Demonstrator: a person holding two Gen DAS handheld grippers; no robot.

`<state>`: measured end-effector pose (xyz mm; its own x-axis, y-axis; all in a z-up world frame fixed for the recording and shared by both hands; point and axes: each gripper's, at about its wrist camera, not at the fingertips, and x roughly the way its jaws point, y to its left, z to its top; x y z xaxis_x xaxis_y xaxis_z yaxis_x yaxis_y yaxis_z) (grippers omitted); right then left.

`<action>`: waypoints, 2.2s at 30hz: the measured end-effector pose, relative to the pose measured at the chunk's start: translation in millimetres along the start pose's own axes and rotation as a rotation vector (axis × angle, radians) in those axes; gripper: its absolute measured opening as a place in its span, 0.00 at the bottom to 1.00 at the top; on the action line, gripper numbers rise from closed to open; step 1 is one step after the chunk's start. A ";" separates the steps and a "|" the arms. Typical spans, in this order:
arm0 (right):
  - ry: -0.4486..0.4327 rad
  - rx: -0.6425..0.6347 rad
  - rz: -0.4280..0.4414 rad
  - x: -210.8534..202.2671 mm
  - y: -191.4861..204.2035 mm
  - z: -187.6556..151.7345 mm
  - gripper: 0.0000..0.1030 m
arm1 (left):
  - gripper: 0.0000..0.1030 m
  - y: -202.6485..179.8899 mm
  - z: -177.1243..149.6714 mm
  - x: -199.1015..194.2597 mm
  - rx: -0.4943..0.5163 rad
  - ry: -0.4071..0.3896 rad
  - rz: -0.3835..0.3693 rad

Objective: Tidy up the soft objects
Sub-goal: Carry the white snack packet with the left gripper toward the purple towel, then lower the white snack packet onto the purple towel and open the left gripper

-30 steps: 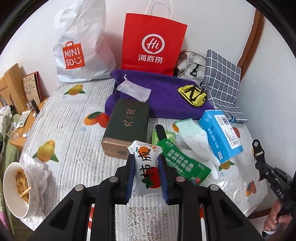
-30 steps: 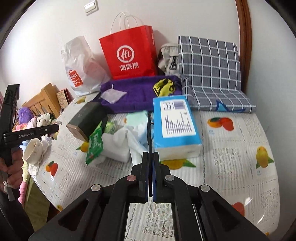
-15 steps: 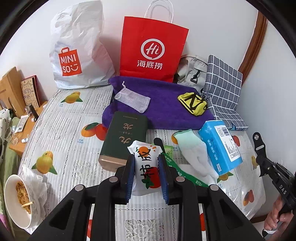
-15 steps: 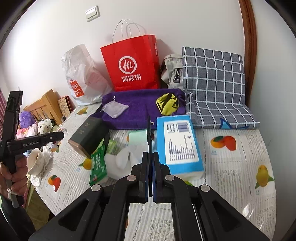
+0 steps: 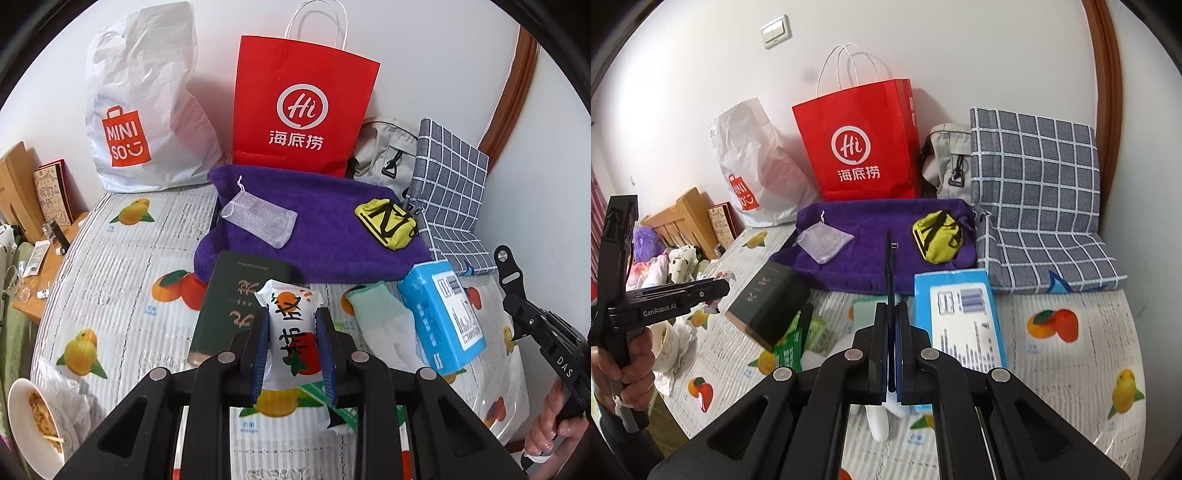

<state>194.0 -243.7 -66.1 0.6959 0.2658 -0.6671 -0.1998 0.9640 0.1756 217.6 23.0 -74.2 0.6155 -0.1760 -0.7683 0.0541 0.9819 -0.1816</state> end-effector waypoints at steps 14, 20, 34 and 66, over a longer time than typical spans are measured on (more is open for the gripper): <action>-0.009 0.003 0.005 34.7 -3.9 40.6 0.03 | 0.23 -0.2 38.9 21.1 0.009 -0.012 0.008; -0.007 -0.006 0.016 52.1 -5.8 54.4 0.03 | 0.23 4.7 55.9 36.2 -0.002 -0.004 0.015; 0.025 0.010 0.041 105.4 -21.5 90.5 0.03 | 0.23 -0.4 104.9 83.2 0.026 0.015 0.044; 0.315 -0.012 0.116 230.9 -33.4 87.9 0.03 | 0.24 36.6 119.4 182.7 -0.001 0.235 0.061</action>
<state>422.0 -213.5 -162.4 0.4213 0.3555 -0.8344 -0.2742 0.9269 0.2564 425.9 35.2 -148.0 0.4180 -0.1275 -0.8995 0.0213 0.9912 -0.1305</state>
